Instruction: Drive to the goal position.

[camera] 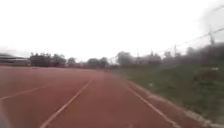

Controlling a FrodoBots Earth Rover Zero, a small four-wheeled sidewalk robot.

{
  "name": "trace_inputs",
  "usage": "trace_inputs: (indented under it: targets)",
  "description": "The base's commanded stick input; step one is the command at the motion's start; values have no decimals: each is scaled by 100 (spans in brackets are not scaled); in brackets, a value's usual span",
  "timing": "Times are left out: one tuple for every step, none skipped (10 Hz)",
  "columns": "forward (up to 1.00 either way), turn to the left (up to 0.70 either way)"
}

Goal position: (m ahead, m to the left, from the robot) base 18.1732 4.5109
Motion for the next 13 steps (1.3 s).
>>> trace_inputs:
  targets:
    - [70,10]
    - [70,8]
    - [70,6]
    - [70,6]
    - [70,5]
    - [70,4]
    - [70,4]
    - [70,3]
    - [70,3]
    - [70,4]
    - [70,3]
    - [70,2]
    - [70,2]
